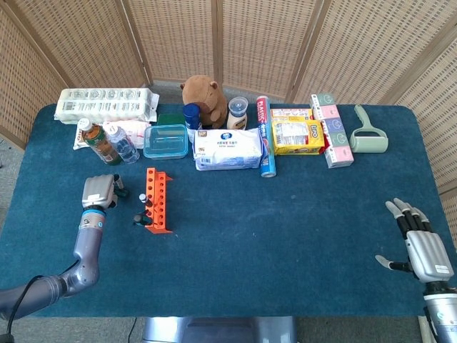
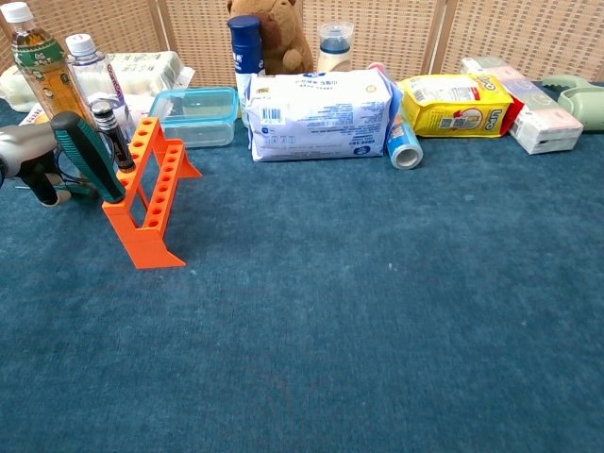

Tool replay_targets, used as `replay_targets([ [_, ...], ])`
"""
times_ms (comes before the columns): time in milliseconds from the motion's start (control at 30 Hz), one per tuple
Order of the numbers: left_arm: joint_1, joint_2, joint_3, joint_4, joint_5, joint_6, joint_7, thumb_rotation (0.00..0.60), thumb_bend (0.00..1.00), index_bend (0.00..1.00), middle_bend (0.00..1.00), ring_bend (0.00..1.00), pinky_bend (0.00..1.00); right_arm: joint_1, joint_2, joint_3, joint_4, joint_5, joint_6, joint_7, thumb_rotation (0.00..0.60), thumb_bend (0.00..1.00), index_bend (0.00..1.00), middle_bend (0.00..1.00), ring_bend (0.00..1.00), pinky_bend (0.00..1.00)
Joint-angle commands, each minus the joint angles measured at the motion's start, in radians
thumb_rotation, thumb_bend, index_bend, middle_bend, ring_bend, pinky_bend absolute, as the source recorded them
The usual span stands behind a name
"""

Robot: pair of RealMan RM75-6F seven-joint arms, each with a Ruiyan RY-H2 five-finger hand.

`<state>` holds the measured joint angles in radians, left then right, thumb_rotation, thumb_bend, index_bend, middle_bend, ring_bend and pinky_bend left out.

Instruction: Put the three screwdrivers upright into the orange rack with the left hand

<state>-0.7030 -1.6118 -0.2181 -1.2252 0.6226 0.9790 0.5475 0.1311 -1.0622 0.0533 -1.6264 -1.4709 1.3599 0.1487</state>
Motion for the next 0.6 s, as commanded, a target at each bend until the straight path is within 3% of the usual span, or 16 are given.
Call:
replay_targets([
  [33, 0.005, 0.014, -0.004, -0.021, 0.006, 0.007, -0.005, 0.600, 0.42, 0.68, 1.00, 1.00, 1.00, 0.000, 0.000, 0.000, -0.001, 0.001, -0.001, -0.002, 0.600, 0.02, 0.00, 0.03, 0.01, 0.01],
  [367, 0.026, 0.104, -0.038, -0.158, 0.023, 0.036, -0.050, 0.600, 0.42, 0.69, 1.00, 1.00, 1.00, 0.000, -0.001, -0.002, -0.002, -0.001, -0.001, -0.008, 0.600, 0.02, 0.00, 0.03, 0.01, 0.01],
  [600, 0.054, 0.242, -0.086, -0.338, 0.035, 0.038, -0.129, 0.600, 0.42, 0.69, 1.00, 1.00, 1.00, 0.001, -0.003, -0.003, -0.004, 0.000, -0.003, -0.014, 0.600, 0.02, 0.00, 0.03, 0.01, 0.01],
])
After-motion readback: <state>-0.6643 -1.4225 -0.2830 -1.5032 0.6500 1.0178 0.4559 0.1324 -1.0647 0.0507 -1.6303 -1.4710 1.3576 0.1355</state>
